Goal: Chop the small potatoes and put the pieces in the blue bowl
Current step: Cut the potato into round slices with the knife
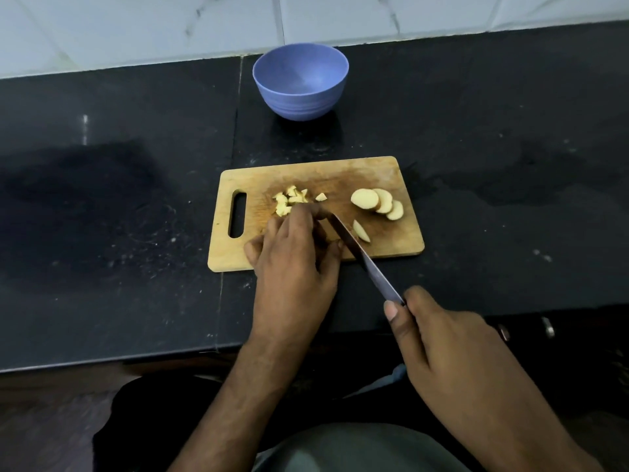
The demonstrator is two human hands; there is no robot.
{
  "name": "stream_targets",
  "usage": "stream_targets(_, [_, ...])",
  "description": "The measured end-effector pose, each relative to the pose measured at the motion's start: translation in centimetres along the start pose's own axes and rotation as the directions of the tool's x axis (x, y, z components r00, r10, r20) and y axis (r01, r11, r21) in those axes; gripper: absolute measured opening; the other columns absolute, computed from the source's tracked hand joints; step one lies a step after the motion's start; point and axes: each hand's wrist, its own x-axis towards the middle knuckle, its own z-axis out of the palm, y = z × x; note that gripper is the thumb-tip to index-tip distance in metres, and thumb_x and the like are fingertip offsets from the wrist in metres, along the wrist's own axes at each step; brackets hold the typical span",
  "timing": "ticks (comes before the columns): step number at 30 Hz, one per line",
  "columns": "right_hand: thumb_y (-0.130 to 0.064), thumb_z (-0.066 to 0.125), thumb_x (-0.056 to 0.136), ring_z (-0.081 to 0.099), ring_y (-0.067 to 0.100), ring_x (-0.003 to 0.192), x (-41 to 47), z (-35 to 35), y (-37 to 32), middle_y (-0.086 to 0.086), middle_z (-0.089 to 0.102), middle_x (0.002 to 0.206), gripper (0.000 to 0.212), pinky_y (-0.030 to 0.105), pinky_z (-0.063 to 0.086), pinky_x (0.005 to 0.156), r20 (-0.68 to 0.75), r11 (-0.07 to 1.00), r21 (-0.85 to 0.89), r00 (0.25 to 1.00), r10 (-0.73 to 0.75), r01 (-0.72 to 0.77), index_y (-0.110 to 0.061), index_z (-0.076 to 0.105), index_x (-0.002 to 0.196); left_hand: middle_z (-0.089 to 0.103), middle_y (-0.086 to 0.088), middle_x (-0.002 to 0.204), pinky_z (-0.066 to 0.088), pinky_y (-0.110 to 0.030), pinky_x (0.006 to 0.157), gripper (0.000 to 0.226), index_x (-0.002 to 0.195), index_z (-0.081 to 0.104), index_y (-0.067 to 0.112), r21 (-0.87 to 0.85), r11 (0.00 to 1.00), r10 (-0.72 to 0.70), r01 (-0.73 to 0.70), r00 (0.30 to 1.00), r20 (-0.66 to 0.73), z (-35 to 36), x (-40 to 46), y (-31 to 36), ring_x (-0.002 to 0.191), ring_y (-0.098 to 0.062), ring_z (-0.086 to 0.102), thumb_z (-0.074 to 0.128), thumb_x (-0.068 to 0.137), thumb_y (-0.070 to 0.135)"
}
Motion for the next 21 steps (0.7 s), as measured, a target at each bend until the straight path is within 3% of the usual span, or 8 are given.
stream_targets(6, [-0.057,0.018,0.095,0.052,0.003,0.050,0.8,0.2,0.5,-0.008,0.052,0.058,0.032,0.016,0.032,0.045,-0.050,0.995,-0.092,0.998,0.024,-0.028,-0.034,0.038,0.085,0.064,0.014,0.108,0.022,-0.031,0.083,0.018,0.109,0.061,0.025,0.058,0.998,0.035,-0.034,0.999,-0.026,-0.2,-0.4,0.1,0.101,-0.012,0.050,0.068,0.093,0.025])
stream_targets(9, [-0.057,0.020,0.096,0.053,0.004,0.055,1.5,0.2,0.7,-0.008,0.053,0.061,0.033,0.021,0.038,0.048,-0.066,0.991,-0.127,0.997,0.032,-0.041,-0.032,0.041,0.087,0.066,0.013,0.107,0.024,-0.031,0.084,0.019,0.109,0.062,0.025,0.063,0.997,0.048,-0.045,0.998,-0.051,-0.3,0.0,0.3,0.100,-0.012,0.053,0.069,0.092,0.023])
stream_targets(14, [-0.055,0.023,0.097,0.052,0.003,0.053,2.3,-0.1,1.1,-0.009,0.053,0.060,0.031,0.018,0.032,0.046,-0.090,0.994,-0.108,0.996,0.020,-0.030,-0.033,0.041,0.086,0.068,0.015,0.103,0.029,-0.032,0.086,0.026,0.111,0.063,0.026,0.023,0.997,0.072,-0.072,0.997,-0.023,-0.4,0.0,0.2,0.102,-0.012,0.056,0.074,0.087,0.023])
stream_targets(18, [-0.059,0.023,0.095,0.055,0.004,0.053,1.7,-0.6,1.2,-0.008,0.055,0.059,0.033,0.022,0.044,0.050,-0.068,0.996,-0.086,0.998,0.008,-0.014,-0.033,0.043,0.087,0.069,0.017,0.104,0.025,-0.029,0.084,0.029,0.114,0.062,0.027,-0.003,0.994,0.107,-0.107,0.994,-0.021,-0.5,-0.4,0.0,0.105,-0.010,0.055,0.074,0.088,0.023])
stream_targets(21, [-0.060,0.023,0.094,0.054,0.003,0.050,1.0,-0.8,1.0,-0.009,0.054,0.057,0.033,0.020,0.045,0.049,-0.069,0.996,-0.091,0.997,-0.018,0.012,-0.034,0.042,0.088,0.068,0.017,0.104,0.025,-0.029,0.084,0.033,0.119,0.060,0.029,-0.013,0.996,0.086,-0.086,0.996,-0.007,-0.4,-0.3,0.1,0.106,-0.008,0.053,0.073,0.089,0.023])
